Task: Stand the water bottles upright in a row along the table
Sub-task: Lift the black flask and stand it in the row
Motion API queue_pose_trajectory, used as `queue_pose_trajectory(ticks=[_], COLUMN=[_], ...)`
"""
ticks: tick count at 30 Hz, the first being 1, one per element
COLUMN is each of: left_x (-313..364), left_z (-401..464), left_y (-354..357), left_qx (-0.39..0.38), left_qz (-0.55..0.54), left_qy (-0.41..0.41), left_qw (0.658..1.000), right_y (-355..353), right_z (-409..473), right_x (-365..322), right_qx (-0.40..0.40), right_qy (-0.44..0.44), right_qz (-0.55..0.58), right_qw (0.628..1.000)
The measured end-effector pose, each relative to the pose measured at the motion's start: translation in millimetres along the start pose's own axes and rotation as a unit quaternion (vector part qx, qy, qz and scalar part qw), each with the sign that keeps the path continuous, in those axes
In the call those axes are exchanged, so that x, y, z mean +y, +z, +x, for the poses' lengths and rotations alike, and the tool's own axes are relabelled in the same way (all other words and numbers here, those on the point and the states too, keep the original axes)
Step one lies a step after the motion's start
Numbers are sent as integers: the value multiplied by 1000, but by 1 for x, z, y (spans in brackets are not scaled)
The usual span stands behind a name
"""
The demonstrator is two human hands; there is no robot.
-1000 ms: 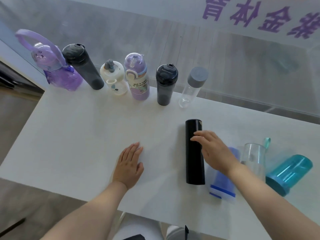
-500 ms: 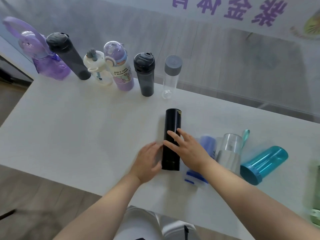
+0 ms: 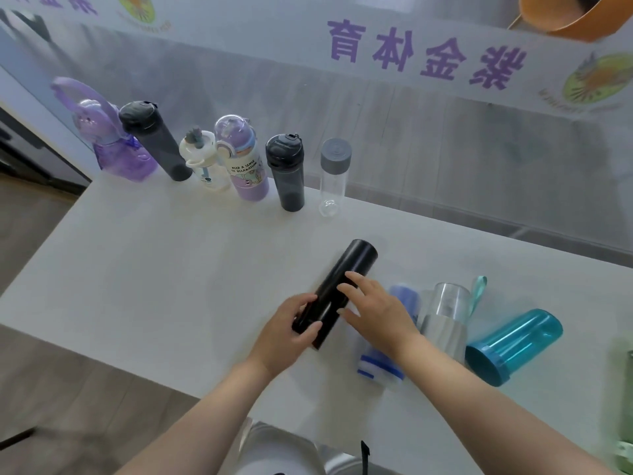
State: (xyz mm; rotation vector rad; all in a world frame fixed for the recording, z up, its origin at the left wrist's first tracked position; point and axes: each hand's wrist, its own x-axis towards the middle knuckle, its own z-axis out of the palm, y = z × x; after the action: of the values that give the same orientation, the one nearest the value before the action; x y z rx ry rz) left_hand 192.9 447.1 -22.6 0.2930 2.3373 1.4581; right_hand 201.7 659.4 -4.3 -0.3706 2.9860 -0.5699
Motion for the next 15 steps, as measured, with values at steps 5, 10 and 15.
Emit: queue_pose_trajectory(ticks=[5, 10, 15], left_x=[22, 10, -1], left_z=[12, 21, 14], left_y=[16, 25, 23], left_qx=[-23, -89, -109], left_qz=[12, 41, -25], left_qy=[-16, -33, -109], left_qw=[1000, 995, 988], right_y=[11, 16, 12], right_z=[-7, -8, -8], right_x=[-1, -4, 0], right_qx=[-42, -60, -124], right_qy=[28, 48, 73], right_qz=[103, 145, 147], right_qw=[993, 986, 979])
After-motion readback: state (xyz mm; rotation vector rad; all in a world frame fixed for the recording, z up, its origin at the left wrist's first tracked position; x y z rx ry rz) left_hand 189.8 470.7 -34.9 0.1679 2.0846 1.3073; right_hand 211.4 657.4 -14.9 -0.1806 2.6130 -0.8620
